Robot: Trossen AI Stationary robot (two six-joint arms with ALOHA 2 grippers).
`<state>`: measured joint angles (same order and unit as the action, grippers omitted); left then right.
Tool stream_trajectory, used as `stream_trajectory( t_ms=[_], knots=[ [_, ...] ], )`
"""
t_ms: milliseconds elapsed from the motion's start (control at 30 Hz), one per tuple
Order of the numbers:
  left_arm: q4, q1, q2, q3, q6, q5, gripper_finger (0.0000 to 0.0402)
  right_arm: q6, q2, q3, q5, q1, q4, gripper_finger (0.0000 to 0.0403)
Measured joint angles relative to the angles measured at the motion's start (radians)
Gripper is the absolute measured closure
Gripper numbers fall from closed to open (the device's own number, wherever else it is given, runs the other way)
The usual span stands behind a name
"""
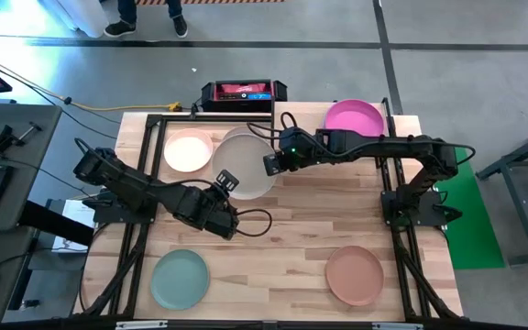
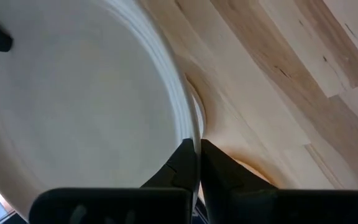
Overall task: Place and stack plates onto a shelf
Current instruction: Stack the white plate on top of the pink plate on the shelf
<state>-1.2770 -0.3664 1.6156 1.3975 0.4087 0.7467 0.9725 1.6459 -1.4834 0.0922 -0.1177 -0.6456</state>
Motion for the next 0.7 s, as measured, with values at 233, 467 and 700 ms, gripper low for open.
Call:
stream_trajectory(
  t_ms=[233, 467, 700],
  knots=[
    [0.000, 0.000, 0.000, 0.000, -0.048, -0.018, 0.0376, 0.033, 0.000, 0.000, 0.004, 0.001, 0.001, 0.0402],
    [0.003, 0.024, 0.000, 0.000, -0.169, -0.174, 0.0343, 0.062, 0.000, 0.000, 0.005, 0.003, -0.009, 0.0402],
    [-0.001, 0.041, -0.003, 0.000, -0.222, -0.178, 0.0304, 0.063, -0.011, 0.000, 0.012, -0.005, -0.045, 0.0402]
  ],
)
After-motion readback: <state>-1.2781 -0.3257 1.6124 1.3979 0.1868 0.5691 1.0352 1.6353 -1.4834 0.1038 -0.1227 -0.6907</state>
